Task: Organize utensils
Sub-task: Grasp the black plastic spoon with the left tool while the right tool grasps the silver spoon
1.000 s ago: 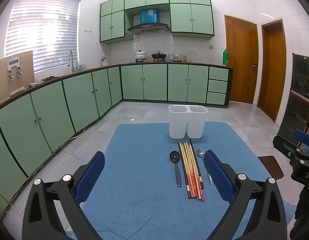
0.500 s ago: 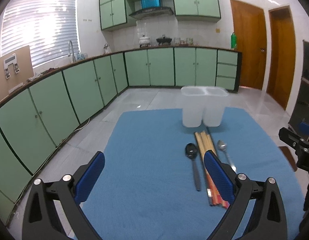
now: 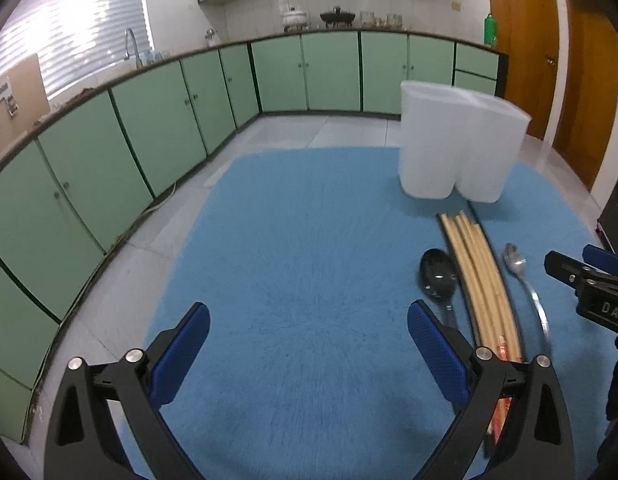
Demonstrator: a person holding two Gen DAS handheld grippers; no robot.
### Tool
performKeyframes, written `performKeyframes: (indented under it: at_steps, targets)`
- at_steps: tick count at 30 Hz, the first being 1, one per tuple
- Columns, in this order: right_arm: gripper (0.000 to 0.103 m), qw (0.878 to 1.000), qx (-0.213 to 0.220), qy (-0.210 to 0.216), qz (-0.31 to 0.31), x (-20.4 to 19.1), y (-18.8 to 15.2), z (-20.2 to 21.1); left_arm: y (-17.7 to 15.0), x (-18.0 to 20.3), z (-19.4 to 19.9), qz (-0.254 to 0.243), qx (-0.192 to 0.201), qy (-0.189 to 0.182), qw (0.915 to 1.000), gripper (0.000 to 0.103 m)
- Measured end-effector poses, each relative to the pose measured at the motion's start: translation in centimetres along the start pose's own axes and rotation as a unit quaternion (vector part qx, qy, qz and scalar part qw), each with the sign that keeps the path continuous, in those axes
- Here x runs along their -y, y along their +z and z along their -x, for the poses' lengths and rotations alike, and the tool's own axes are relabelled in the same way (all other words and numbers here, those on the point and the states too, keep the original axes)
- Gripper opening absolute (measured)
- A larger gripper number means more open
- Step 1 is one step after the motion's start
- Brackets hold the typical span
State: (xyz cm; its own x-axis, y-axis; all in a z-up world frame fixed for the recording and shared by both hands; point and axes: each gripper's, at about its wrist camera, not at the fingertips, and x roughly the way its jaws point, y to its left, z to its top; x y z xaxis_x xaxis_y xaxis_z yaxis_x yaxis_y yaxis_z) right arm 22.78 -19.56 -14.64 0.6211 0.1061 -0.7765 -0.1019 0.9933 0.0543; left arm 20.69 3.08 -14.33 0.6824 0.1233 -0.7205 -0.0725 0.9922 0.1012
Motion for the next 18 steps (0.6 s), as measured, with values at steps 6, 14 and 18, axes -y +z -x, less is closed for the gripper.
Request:
performKeyframes:
  at_steps: [6, 14, 18]
  targets:
    - [0.062, 1.000, -0.029, 0.000, 0.007, -0.7, 0.5, -2.9, -0.2, 0.2, -2.1, 0.002, -0.021, -0.002, 0.9998, 0.095]
    - [0.043, 0.999, -0.035, 0.004, 0.014, -1.5, 1.0, -3.9, -0.1, 0.5, -3.4, 0.002, -0.030, -0.012, 0.9995, 0.095]
    - [0.028, 0.999, -0.033, 0.011, 0.027, -1.8, 1.3, -3.7, 0.1, 1.1, -3.6, 0.003, -0.030, -0.023, 0.9993, 0.095]
